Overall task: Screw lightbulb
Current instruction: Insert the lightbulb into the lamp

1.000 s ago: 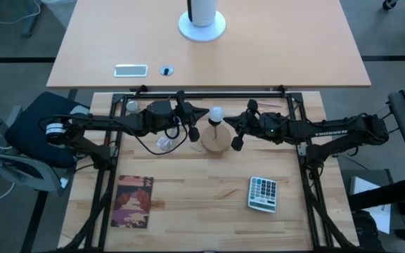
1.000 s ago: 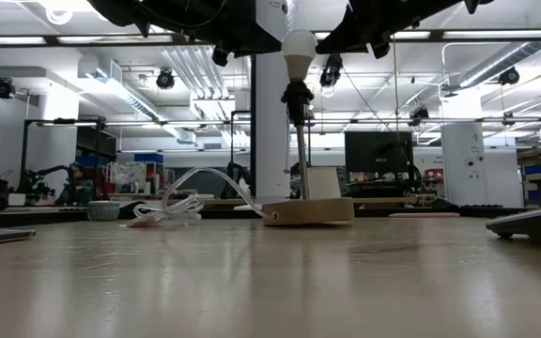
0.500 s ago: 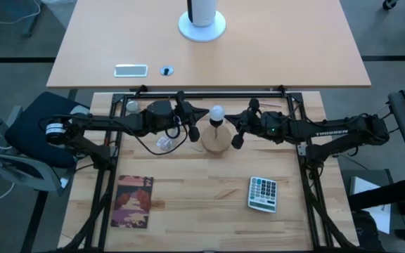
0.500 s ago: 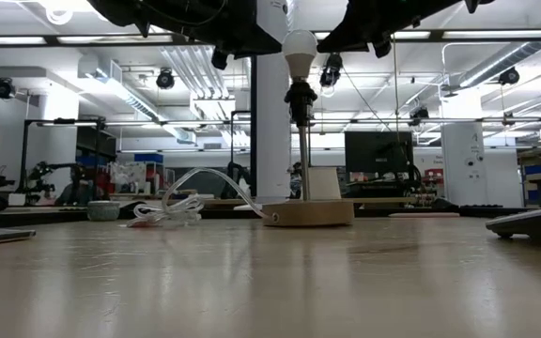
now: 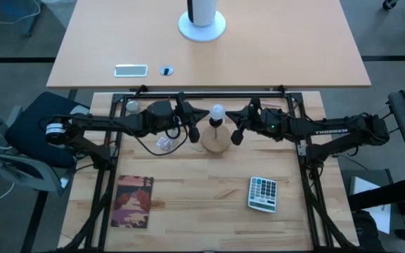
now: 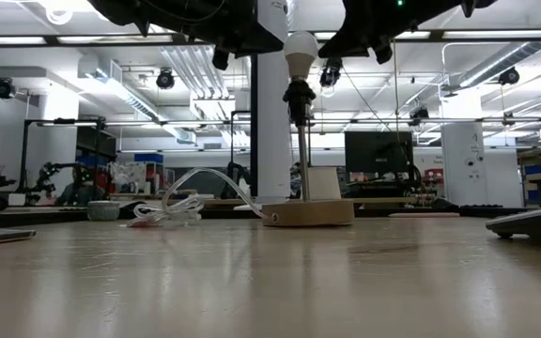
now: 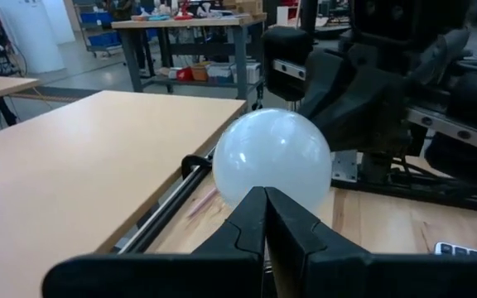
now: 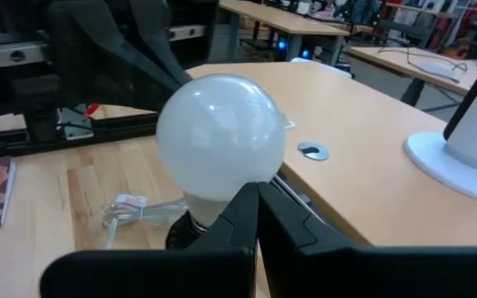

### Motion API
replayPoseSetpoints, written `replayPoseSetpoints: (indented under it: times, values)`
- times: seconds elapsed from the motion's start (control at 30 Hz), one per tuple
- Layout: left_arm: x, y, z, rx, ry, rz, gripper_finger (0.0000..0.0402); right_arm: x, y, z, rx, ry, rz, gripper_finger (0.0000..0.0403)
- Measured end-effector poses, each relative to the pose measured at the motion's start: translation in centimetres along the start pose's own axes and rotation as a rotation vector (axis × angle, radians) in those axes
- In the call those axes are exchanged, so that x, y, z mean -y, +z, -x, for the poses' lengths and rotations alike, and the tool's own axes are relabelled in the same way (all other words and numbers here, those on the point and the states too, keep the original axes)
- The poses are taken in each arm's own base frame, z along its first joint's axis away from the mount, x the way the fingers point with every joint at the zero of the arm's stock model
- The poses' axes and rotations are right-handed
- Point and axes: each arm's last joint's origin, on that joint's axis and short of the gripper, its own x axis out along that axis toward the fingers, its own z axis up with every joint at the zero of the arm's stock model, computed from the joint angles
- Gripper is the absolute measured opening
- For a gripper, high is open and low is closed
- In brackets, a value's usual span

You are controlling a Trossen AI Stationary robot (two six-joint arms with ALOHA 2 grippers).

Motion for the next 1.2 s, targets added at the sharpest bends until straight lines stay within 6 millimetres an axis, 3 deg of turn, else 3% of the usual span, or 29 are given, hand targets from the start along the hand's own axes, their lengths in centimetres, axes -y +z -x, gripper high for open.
replayPoseSetpoints:
  times: [1.2]
  values:
    - [-0.04, -0.17, 0.0, -0.018, 0.009, 0.051, 0.0, 0.07, -0.15, 0.05, -0.018, 0.009, -0.009, 0.0]
